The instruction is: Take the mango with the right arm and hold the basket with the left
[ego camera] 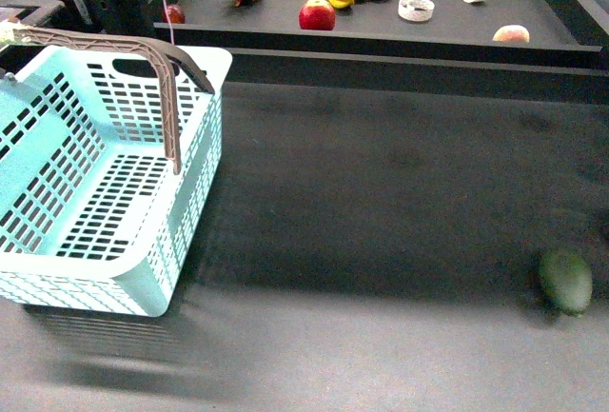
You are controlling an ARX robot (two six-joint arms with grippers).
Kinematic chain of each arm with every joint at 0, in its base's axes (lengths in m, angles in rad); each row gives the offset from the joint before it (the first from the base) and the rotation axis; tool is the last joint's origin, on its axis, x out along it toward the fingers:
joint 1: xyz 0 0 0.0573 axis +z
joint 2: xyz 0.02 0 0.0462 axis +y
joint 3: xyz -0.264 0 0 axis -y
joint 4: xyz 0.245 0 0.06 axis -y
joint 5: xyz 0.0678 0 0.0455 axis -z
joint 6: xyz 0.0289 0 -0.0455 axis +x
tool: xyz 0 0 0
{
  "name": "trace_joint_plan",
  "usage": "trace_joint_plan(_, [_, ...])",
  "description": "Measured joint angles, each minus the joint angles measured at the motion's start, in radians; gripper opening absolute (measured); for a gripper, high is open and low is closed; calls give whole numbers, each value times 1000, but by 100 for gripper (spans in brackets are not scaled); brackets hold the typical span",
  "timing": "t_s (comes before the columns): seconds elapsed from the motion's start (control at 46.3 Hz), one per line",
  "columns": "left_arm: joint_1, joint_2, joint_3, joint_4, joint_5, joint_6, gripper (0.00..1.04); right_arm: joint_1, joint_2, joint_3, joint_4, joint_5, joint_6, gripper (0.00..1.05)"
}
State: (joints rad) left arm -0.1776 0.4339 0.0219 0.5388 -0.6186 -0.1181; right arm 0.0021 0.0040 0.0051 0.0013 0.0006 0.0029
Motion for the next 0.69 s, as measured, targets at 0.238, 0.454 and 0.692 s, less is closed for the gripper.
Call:
trace_joint_plan(0.238, [34, 737, 183, 285, 62, -317, 99, 0, 0, 0, 0, 0, 0, 97])
trace_joint_plan(0.454, [69, 1086, 364, 296, 155, -534, 99, 0, 0, 0, 0, 0, 0, 97])
trace_joint_plan(0.692, [97, 1296, 538, 246, 225, -709, 99, 0, 0, 0, 0, 0, 0, 97])
